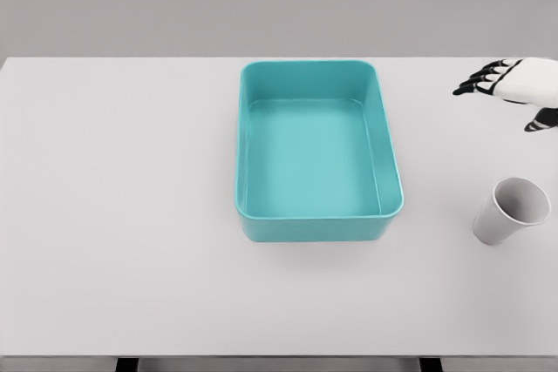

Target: Put the paper cup into the basket with your right arm

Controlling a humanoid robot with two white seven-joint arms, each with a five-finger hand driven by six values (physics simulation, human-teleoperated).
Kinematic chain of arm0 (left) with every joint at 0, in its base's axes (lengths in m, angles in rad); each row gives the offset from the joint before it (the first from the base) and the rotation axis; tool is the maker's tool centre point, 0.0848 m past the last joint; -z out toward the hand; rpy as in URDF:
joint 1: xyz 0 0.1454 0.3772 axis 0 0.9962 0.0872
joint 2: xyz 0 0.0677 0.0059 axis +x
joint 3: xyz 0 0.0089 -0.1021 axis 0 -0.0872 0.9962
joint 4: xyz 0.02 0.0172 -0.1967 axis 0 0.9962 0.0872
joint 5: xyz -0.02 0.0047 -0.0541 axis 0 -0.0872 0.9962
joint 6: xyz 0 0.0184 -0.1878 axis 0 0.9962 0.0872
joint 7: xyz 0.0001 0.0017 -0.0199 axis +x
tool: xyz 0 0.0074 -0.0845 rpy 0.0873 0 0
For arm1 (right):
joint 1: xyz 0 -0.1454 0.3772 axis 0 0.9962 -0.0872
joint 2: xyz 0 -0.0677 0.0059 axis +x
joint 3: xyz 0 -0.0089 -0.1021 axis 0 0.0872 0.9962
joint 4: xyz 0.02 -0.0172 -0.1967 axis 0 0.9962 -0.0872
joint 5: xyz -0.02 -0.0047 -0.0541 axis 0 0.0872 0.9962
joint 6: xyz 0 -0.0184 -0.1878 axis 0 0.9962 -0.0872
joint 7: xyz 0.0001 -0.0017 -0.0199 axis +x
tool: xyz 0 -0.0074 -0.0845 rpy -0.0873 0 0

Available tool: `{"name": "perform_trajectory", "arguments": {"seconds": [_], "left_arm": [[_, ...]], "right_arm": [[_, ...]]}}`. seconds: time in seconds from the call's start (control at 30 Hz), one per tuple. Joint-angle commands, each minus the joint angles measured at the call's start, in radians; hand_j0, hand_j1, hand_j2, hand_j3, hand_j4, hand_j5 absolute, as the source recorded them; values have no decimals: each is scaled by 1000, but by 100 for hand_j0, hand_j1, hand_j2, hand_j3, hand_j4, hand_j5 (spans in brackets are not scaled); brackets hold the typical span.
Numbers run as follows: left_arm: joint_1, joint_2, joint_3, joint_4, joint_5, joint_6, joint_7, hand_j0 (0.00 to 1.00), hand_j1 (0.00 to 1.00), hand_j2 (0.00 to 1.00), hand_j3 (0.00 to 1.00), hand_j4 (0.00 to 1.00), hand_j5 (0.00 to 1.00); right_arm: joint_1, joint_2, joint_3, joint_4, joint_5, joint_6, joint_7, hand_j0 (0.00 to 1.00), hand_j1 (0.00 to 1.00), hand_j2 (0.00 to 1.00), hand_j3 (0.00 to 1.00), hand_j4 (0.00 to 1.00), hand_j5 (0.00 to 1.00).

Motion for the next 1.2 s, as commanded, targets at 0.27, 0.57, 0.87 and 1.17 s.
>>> {"name": "perform_trajectory", "arguments": {"seconds": [0.27,0.57,0.87,1.17], "left_arm": [[0,0,0,0,1,0,-1,100,100,100,100,100,100],[0,0,0,1,1,0,-1,100,100,100,100,100,100],[0,0,0,1,1,0,1,100,100,100,100,100,100],[0,0,0,0,1,0,-1,100,100,100,100,100,100]], "right_arm": [[15,-2,-40,-16,-179,2,82,100,100,100,100,100,100],[187,-140,-321,243,-962,2,180,100,100,100,100,100,100],[275,-280,-250,254,-982,13,180,99,99,99,99,99,99],[328,-410,-22,68,-971,2,180,100,100,100,100,100,100]]}}
